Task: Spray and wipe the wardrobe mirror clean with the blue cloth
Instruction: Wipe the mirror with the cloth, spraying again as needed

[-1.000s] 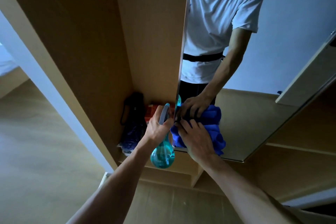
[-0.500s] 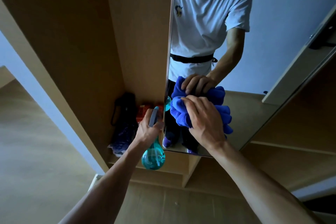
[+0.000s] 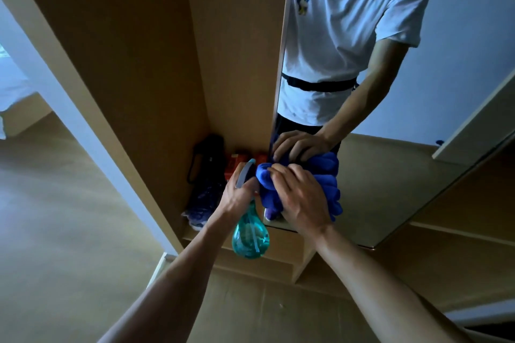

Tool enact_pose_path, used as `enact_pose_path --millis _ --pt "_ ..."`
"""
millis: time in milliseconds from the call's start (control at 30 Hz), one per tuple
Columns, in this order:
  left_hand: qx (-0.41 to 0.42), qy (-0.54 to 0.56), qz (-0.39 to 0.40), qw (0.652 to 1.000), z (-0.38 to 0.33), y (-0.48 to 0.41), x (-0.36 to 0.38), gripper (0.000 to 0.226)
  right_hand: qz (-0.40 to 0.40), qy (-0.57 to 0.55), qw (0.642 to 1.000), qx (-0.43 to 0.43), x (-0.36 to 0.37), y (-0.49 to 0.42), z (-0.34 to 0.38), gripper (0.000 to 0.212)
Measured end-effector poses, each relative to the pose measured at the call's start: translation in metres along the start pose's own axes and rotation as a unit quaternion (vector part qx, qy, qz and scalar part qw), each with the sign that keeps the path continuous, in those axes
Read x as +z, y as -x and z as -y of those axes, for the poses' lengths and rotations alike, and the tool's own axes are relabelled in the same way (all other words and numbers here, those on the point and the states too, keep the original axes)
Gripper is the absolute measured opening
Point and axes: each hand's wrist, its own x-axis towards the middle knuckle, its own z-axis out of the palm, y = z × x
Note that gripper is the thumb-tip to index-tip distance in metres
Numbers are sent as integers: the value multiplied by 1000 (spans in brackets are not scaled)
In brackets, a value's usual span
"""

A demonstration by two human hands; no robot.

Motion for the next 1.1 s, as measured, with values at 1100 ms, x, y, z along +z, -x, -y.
enact_pose_path --millis 1100 --pt "118 -176 -33 977 6 16 19 42 -19 48 998 30 -47 19 -38 36"
